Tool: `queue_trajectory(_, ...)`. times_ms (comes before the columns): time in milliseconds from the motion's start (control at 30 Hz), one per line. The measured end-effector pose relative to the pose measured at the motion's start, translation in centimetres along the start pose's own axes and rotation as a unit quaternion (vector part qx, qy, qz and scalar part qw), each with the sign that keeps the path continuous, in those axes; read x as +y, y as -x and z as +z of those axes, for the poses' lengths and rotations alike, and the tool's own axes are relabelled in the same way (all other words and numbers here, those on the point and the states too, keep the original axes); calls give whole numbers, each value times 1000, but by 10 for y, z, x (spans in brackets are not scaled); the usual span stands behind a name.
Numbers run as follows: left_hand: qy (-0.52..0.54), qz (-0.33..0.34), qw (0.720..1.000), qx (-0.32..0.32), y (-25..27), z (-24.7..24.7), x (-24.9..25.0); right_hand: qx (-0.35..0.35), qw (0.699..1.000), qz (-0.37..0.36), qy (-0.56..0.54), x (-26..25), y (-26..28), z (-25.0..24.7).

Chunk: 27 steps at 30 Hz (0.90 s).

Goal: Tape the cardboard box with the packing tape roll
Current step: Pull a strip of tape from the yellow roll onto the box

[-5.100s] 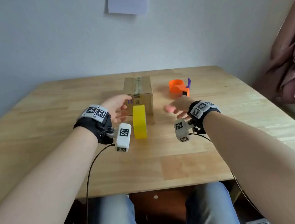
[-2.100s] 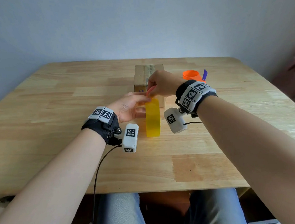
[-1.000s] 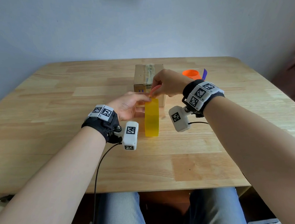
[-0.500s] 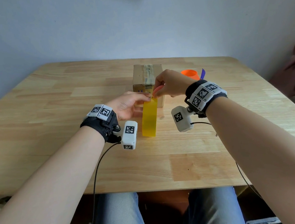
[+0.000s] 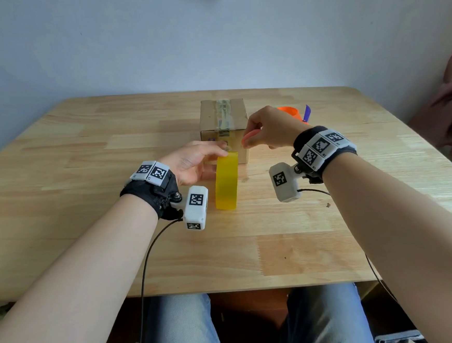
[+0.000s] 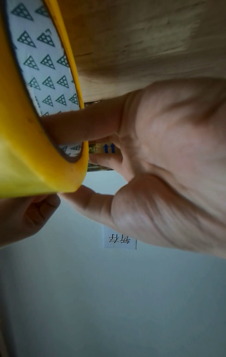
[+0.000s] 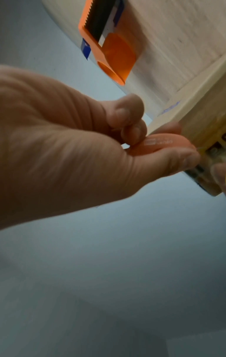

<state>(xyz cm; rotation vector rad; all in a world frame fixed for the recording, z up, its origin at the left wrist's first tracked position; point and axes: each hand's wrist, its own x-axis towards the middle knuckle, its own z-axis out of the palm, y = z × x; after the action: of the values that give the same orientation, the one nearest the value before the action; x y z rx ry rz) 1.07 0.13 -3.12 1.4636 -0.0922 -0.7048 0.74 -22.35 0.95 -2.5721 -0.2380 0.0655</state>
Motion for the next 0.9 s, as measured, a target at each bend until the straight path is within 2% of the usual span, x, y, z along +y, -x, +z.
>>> queue_trajectory(100,3,-2,1000,4,-1,0,0,20,999,-10,-29,-9,-2,-1)
queue_trajectory(200,-3,-5,1000,7,-2,-1,0,8,999,-17,-32,-20,-6,4)
queue_trajectory(333,0,-5,1000,5,-1,0,-1,-22,999,-23,11,-26,-10,11)
queue_trajectory(500,7,-5,1000,3,0,-2,-3,-45,996,9,76,-5,-3,2)
queue_trajectory(667,4,-11,1000,5,0,0,-2,-9,1000,-19,-9,-19,-4,-1)
queue_trajectory(900,-8,-19,1000,6,2,4,-1,-21,999,-29,-10,-37,-18,15)
